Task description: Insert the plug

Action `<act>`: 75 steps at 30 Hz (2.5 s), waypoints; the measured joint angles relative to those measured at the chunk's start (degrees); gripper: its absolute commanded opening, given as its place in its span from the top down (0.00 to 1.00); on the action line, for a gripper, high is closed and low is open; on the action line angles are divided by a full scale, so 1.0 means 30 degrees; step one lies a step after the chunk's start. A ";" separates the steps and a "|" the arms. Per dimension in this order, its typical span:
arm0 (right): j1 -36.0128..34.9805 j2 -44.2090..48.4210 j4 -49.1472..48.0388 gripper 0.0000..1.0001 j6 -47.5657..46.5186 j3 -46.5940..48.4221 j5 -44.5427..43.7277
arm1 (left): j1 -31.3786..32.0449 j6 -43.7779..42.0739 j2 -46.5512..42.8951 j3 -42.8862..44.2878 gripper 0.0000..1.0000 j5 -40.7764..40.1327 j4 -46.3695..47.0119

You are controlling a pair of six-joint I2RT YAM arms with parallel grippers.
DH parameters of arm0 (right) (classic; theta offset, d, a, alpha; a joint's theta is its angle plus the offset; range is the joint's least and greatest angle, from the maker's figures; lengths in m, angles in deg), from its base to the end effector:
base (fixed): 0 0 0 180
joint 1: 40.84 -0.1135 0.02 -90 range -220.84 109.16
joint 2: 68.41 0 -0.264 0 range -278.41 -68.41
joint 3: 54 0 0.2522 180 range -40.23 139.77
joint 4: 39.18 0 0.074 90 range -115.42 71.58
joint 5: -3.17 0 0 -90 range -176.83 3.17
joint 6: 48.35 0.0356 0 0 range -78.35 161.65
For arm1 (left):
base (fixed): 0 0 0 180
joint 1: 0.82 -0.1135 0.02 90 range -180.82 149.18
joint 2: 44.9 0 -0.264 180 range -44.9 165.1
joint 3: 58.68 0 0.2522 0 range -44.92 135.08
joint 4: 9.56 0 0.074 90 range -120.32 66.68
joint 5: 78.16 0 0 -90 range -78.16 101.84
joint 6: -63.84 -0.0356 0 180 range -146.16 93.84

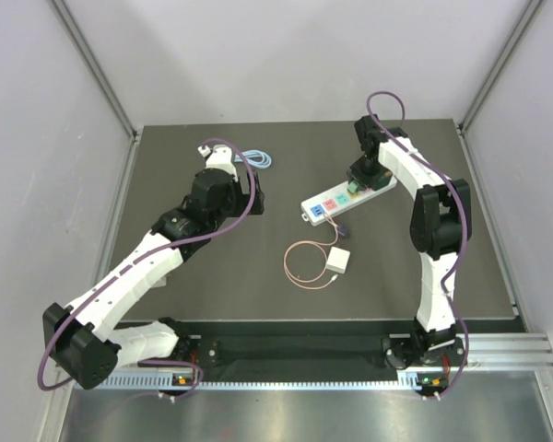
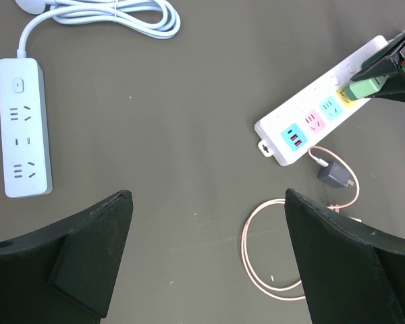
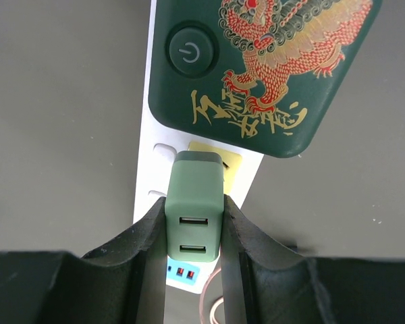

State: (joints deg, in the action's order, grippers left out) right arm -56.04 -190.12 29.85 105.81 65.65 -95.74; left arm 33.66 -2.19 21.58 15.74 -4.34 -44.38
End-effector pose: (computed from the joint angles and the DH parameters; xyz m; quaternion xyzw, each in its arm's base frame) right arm 0.4320 0.1117 0.2257 0.4191 0.8897 0.0456 0.1750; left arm 0.2207 -0.1395 0.3415 0.0039 0.8468 -0.1483 0.5108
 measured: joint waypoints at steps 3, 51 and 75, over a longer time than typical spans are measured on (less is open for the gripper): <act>-0.0007 0.0175 -0.0248 1.00 0.0160 -0.0313 -0.0007 | 0.0000 0.0007 0.0000 -0.0015 0.02 0.0080 -0.0007; -0.0517 -0.1880 0.1049 1.00 0.1610 0.1537 -0.0532 | 0.0000 -0.0058 -0.0459 -0.0117 0.01 -0.0947 -0.0168; -0.0175 -0.0656 -0.0984 0.23 -0.1909 0.1945 0.1049 | 0.0000 -0.0940 -0.0962 -0.0226 0.06 0.1042 -0.0124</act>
State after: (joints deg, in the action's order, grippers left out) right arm -56.57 -192.08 26.90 100.09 71.49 -92.59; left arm 33.66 -5.01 18.69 15.07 -1.22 -44.75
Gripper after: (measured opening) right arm 0.756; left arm 0.956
